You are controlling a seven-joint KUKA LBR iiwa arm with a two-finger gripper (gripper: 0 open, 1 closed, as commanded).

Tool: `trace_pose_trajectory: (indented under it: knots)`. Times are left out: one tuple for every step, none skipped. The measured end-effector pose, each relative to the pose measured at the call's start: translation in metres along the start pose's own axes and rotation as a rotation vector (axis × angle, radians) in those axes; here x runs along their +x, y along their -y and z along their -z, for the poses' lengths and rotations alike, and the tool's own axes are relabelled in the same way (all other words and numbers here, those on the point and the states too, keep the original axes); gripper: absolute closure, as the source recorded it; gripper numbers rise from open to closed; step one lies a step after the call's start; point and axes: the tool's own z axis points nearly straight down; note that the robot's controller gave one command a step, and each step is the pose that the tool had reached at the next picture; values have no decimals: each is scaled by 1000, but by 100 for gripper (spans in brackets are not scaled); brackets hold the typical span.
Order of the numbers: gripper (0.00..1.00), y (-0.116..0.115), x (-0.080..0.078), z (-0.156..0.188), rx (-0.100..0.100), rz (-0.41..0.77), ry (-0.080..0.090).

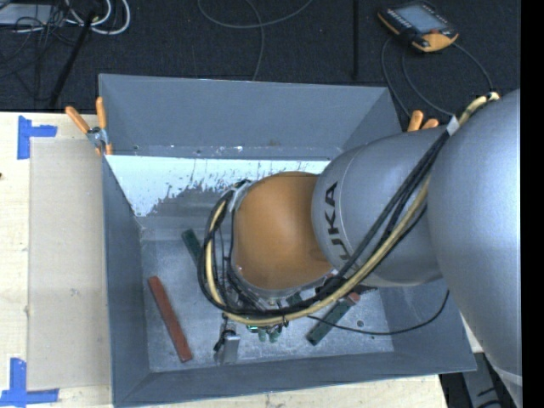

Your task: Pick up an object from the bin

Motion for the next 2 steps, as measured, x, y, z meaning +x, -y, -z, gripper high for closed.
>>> trace_pose_trajectory:
  knots:
    - [0,1,-2,4,-2,-4,8]
    - [0,43,1,6,-1,56,7]
